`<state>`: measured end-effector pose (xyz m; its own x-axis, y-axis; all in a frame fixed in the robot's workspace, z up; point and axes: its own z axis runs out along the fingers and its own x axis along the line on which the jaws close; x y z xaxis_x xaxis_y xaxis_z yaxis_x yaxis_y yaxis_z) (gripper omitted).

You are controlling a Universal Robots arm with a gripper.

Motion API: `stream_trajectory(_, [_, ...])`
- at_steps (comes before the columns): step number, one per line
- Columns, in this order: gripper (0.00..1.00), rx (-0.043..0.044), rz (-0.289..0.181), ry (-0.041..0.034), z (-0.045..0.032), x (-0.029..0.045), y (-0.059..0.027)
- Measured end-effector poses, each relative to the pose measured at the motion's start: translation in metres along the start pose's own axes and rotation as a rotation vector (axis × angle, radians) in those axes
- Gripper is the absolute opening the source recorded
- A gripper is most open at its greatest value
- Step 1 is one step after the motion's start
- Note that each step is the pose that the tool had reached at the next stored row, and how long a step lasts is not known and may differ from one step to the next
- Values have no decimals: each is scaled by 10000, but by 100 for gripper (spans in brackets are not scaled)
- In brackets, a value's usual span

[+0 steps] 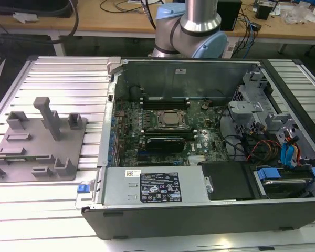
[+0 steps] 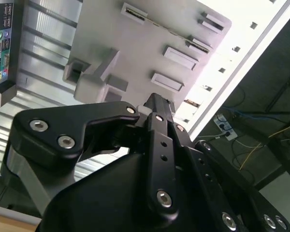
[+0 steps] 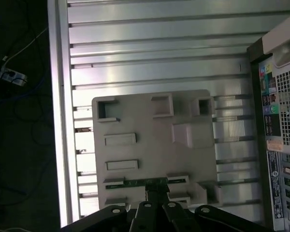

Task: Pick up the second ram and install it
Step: 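Reach for the second ram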

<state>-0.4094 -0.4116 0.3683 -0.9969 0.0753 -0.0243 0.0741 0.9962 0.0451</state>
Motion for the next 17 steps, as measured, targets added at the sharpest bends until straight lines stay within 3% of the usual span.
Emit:
stream_trajectory(9, [8, 2, 0, 2, 201, -2, -143])
stream_trajectory(17, [8, -9, 1, 0, 211, 0, -146])
